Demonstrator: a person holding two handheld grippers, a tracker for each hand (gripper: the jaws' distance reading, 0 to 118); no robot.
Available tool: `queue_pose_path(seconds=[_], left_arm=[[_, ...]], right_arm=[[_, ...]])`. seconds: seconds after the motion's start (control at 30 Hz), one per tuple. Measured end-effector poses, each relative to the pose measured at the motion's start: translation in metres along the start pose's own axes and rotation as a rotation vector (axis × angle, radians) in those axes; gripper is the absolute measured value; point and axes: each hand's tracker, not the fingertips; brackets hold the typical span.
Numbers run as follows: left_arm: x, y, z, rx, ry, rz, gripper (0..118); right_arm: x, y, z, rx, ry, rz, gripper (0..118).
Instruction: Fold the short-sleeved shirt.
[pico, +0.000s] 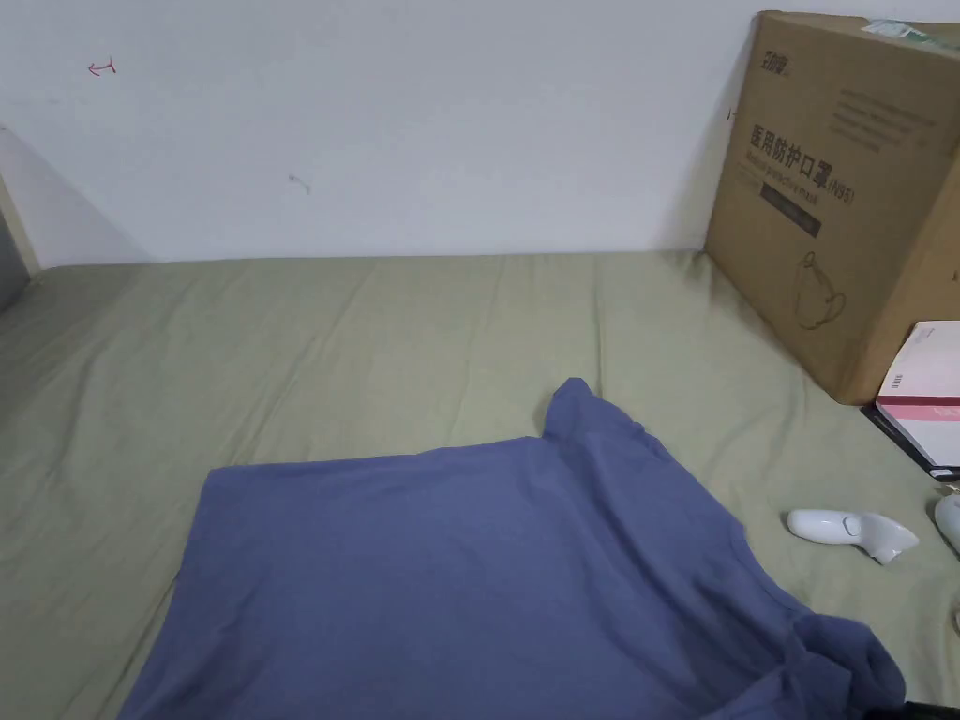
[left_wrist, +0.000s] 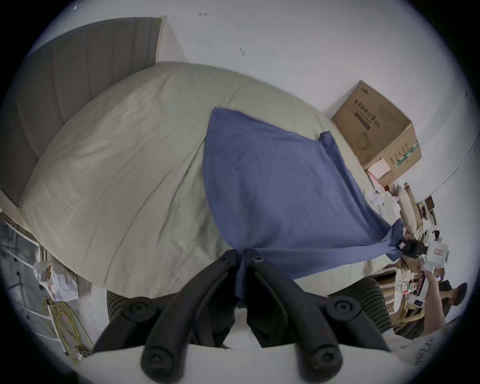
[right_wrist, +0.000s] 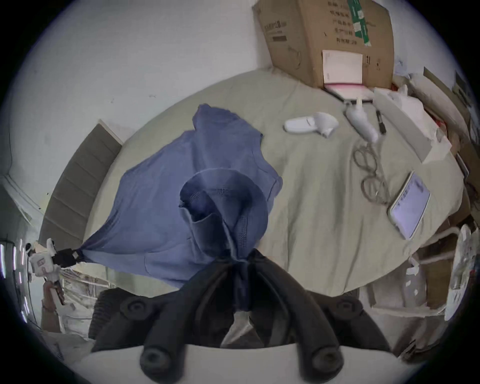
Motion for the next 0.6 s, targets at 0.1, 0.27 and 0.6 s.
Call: queue_pose_path(seconds=[0.1,0.27,0.6], left_arm=[[0.002,0.027,-0.001,0.028,-0.018,0.016,5],[-0.001,0.090,-0.064,0.002,-0.023,0.001,5],[-0.016,0.154,-0.168,-0.019,0.023,0.107,79]], right_arm=[[-0.017,0.028,-0.001,0.031,-0.006,0.031,7],[-0.012,0.108,-0.062,0.045,0.039,-0.018,7],[-0.023,0.182,-0.191,-0.032,-0.074,0.007,10]])
